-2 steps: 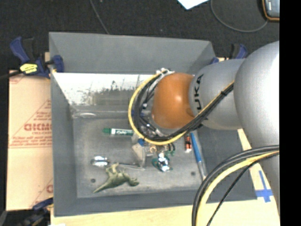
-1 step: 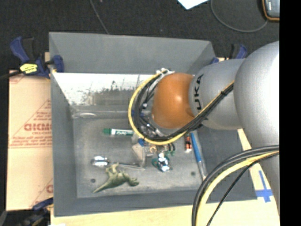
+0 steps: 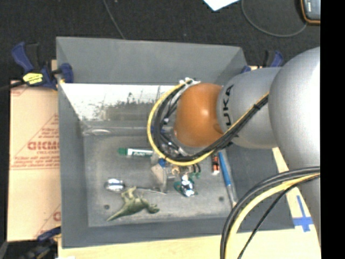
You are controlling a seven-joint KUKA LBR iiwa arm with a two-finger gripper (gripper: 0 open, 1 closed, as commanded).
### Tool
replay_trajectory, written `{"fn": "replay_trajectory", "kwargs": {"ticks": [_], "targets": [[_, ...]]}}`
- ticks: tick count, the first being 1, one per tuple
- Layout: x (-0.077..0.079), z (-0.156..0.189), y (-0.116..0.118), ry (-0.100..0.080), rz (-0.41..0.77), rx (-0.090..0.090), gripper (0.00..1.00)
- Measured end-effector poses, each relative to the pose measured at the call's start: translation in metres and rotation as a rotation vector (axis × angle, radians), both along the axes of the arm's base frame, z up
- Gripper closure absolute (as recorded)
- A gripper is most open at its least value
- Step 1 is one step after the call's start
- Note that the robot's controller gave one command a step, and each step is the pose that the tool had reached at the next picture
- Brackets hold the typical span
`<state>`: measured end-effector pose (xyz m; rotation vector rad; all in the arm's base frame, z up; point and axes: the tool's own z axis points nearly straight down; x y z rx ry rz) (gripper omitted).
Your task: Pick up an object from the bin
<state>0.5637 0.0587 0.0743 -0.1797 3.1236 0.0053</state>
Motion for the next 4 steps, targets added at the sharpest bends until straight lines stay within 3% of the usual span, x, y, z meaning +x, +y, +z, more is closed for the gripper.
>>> {"fn": "replay_trajectory", "kwargs": {"ticks": [4], "targets": [[0.001,0.036,0.0,-0.01,-0.007,0.003,1.0]]}}
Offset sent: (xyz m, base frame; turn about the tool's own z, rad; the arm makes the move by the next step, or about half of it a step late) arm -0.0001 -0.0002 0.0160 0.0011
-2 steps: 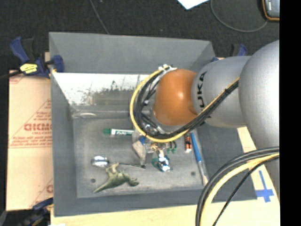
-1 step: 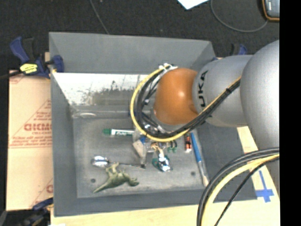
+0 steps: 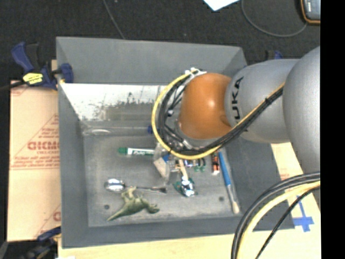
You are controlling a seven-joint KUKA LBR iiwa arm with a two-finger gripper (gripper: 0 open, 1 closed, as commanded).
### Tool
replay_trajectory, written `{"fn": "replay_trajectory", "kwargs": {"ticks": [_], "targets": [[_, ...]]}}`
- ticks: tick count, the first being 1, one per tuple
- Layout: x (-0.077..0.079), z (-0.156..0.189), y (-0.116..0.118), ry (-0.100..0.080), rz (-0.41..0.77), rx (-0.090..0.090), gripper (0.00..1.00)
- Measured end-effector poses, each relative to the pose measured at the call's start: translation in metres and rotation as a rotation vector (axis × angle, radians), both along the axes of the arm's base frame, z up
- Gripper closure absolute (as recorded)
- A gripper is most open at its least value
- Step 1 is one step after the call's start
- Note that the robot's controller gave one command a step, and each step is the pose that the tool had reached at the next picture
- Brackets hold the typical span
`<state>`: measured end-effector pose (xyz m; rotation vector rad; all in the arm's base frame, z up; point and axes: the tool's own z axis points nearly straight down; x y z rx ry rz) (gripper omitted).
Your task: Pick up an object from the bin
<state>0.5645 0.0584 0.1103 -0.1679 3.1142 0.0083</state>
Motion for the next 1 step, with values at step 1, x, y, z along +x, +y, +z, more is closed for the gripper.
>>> {"fn": "replay_trajectory", "kwargs": {"ticks": [1], "targets": [[0.0011,0.0115,0.0,-0.006,-0.002,0.001,1.0]]}}
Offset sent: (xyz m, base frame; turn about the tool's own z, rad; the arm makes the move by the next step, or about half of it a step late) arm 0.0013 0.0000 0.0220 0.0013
